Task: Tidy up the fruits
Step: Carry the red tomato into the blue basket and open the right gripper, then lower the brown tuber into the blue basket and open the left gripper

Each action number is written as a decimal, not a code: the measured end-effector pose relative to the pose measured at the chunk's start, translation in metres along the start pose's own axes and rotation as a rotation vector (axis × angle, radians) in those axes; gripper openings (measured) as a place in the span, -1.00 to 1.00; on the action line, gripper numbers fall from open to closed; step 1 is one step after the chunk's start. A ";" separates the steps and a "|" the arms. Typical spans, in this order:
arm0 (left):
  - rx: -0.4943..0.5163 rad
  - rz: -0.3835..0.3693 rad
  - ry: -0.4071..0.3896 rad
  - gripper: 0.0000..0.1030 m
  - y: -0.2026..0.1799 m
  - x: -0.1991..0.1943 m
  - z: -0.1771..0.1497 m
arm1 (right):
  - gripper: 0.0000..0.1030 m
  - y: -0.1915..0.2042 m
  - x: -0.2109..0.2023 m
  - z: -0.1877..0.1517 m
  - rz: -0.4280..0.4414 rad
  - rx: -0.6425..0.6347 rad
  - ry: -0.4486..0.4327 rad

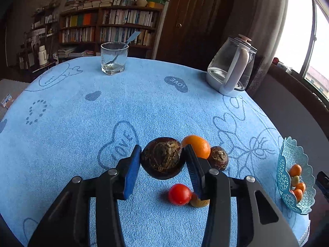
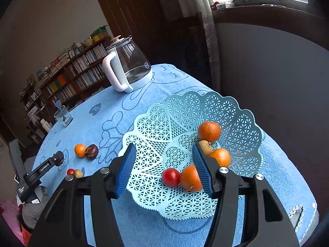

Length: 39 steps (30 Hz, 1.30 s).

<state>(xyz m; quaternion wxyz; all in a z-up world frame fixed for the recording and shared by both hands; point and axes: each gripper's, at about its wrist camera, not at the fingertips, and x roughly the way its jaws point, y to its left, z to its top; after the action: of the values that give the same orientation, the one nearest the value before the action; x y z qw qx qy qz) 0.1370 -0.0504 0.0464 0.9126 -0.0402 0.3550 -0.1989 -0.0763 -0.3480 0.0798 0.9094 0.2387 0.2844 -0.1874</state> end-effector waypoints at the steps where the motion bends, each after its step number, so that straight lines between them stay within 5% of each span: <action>1: 0.000 -0.007 -0.004 -0.14 -0.001 -0.002 0.000 | 0.14 -0.002 -0.002 0.000 -0.003 0.004 -0.004; 13: 0.054 -0.091 -0.029 -0.14 -0.043 -0.024 -0.007 | 0.26 -0.042 -0.024 -0.001 -0.027 0.066 -0.033; 39: 0.261 -0.259 0.033 -0.14 -0.199 -0.027 -0.036 | 0.32 -0.086 -0.045 0.006 0.037 0.145 -0.089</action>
<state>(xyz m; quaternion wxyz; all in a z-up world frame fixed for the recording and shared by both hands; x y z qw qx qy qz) 0.0285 -0.2205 0.0793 0.8709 0.0367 0.3329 -0.3597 -0.1494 -0.4125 0.0832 0.9047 0.3005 0.2252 -0.2011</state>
